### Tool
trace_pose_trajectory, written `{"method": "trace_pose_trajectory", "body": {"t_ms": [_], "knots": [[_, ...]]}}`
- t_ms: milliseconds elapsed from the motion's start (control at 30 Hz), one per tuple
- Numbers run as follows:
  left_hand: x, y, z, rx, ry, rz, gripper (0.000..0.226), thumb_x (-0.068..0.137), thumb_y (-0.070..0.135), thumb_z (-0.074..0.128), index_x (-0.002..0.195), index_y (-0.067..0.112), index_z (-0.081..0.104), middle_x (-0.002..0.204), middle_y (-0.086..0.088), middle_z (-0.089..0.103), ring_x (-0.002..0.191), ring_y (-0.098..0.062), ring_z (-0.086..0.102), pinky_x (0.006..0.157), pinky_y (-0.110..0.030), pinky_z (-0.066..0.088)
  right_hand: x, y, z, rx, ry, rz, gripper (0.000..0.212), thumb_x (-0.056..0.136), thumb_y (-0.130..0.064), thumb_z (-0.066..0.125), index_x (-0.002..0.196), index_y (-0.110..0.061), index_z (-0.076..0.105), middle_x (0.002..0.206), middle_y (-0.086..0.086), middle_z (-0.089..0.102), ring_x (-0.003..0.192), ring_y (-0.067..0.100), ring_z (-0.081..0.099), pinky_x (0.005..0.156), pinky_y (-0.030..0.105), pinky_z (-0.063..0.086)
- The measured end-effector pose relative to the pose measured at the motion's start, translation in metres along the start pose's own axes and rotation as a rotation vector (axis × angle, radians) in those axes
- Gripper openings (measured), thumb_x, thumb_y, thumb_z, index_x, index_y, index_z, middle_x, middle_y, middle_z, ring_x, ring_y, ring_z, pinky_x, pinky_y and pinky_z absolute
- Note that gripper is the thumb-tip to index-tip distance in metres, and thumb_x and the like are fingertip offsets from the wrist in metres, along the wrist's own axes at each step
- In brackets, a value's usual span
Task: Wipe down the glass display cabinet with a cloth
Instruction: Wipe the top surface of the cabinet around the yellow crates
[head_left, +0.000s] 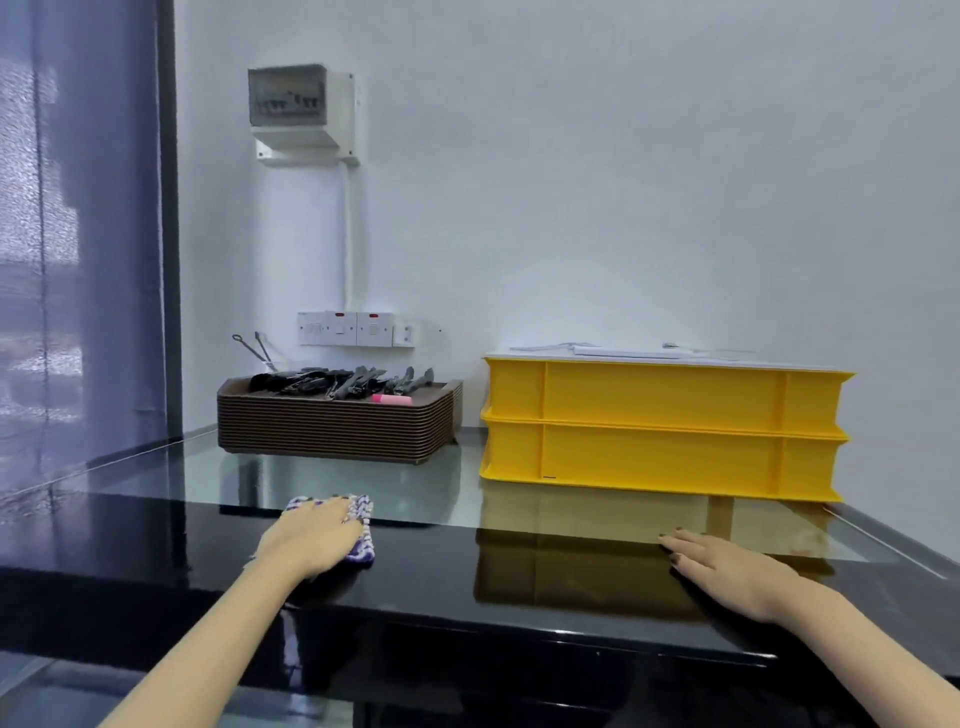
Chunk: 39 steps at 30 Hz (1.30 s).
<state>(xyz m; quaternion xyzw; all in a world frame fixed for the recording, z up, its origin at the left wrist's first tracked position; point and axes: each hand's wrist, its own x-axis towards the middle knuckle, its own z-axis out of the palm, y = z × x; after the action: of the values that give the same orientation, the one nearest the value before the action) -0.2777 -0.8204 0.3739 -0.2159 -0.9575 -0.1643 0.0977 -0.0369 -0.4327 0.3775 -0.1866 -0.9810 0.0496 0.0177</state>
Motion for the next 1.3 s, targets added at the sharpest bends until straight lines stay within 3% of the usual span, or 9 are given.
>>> {"method": "trace_pose_trajectory", "body": {"t_ms": [167, 300, 400, 533, 800, 900, 1000, 1133, 1300], "knots": [[-0.032, 0.139, 0.022, 0.032, -0.015, 0.188, 0.042, 0.094, 0.025, 0.029, 0.13, 0.013, 0.047, 0.135, -0.011, 0.051, 0.123, -0.028, 0.045, 0.096, -0.036, 0.034, -0.001, 0.023, 0.004, 0.006, 0.065, 0.092, 0.049, 0.103, -0.038, 0.022, 0.15, -0.024, 0.021, 0.158, -0.004, 0.016, 0.145, 0.017, 0.014, 0.114, 0.03, 0.016], [-0.065, 0.239, 0.04, -0.048, -0.144, 0.355, 0.049, 0.093, 0.029, 0.029, 0.141, 0.019, 0.037, 0.145, -0.009, 0.041, 0.131, -0.03, 0.036, 0.103, -0.041, 0.032, -0.002, 0.02, 0.003, 0.04, 0.074, 0.091, 0.049, 0.102, -0.038, 0.024, 0.149, -0.024, 0.024, 0.158, -0.003, 0.017, 0.145, 0.018, 0.015, 0.113, 0.031, 0.017], [-0.08, 0.259, 0.045, -0.045, -0.167, 0.393, 0.053, 0.093, 0.035, 0.028, 0.145, 0.026, 0.032, 0.147, -0.005, 0.037, 0.133, -0.028, 0.033, 0.105, -0.043, 0.031, -0.006, 0.021, 0.003, 0.055, 0.079, 0.096, 0.049, 0.102, -0.038, 0.026, 0.149, -0.023, 0.025, 0.157, -0.002, 0.018, 0.145, 0.019, 0.017, 0.113, 0.031, 0.017], [-0.078, 0.209, 0.039, -0.045, -0.115, 0.318, 0.054, 0.09, 0.04, 0.028, 0.143, 0.033, 0.032, 0.145, -0.003, 0.04, 0.13, -0.026, 0.038, 0.1, -0.04, 0.036, -0.006, 0.017, 0.002, 0.053, 0.075, 0.093, 0.05, 0.102, -0.039, 0.025, 0.149, -0.021, 0.026, 0.158, -0.001, 0.018, 0.144, 0.021, 0.018, 0.114, 0.034, 0.018], [-0.056, 0.027, -0.004, -0.014, -0.036, -0.096, 0.041, 0.089, 0.034, 0.029, 0.126, 0.034, 0.046, 0.131, 0.002, 0.052, 0.108, -0.023, 0.053, 0.086, -0.036, 0.047, -0.007, 0.013, 0.003, 0.061, 0.058, 0.135, 0.054, 0.102, -0.039, 0.018, 0.15, -0.015, 0.019, 0.158, 0.006, 0.014, 0.145, 0.022, 0.015, 0.117, 0.038, 0.016], [-0.046, -0.019, -0.019, -0.01, -0.053, -0.184, 0.043, 0.091, 0.033, 0.028, 0.131, 0.031, 0.044, 0.131, -0.003, 0.052, 0.104, -0.025, 0.058, 0.091, -0.034, 0.044, -0.008, 0.002, 0.002, 0.159, 0.091, 0.162, 0.048, 0.103, -0.031, 0.018, 0.143, -0.008, 0.031, 0.15, 0.016, 0.029, 0.138, 0.029, 0.028, 0.113, 0.037, 0.023], [-0.033, -0.048, -0.027, 0.008, -0.057, -0.233, 0.048, 0.093, 0.035, 0.028, 0.139, 0.029, 0.038, 0.143, -0.005, 0.043, 0.124, -0.025, 0.045, 0.102, -0.037, 0.036, -0.005, -0.045, 0.003, 0.105, 0.021, 0.071, 0.037, 0.103, -0.03, 0.02, 0.118, -0.005, 0.044, 0.134, 0.017, 0.042, 0.123, 0.03, 0.039, 0.103, 0.037, 0.032], [-0.018, -0.059, -0.025, 0.008, -0.046, -0.238, 0.046, 0.091, 0.036, 0.03, 0.133, 0.026, 0.043, 0.142, -0.007, 0.044, 0.123, -0.027, 0.043, 0.102, -0.04, 0.036, 0.015, -0.139, 0.022, -0.054, 0.017, -0.079, 0.056, 0.101, -0.037, 0.018, 0.144, -0.001, 0.024, 0.153, 0.018, 0.02, 0.14, 0.032, 0.02, 0.114, 0.042, 0.02], [0.006, -0.084, -0.028, 0.019, -0.033, -0.242, 0.051, 0.092, 0.038, 0.028, 0.142, 0.027, 0.035, 0.148, -0.006, 0.037, 0.128, -0.026, 0.041, 0.104, -0.038, 0.034, 0.028, -0.233, 0.032, -0.092, 0.004, -0.055, 0.06, 0.099, -0.038, 0.013, 0.15, -0.006, 0.011, 0.158, 0.015, 0.007, 0.143, 0.039, 0.008, 0.115, 0.049, 0.01]]}}
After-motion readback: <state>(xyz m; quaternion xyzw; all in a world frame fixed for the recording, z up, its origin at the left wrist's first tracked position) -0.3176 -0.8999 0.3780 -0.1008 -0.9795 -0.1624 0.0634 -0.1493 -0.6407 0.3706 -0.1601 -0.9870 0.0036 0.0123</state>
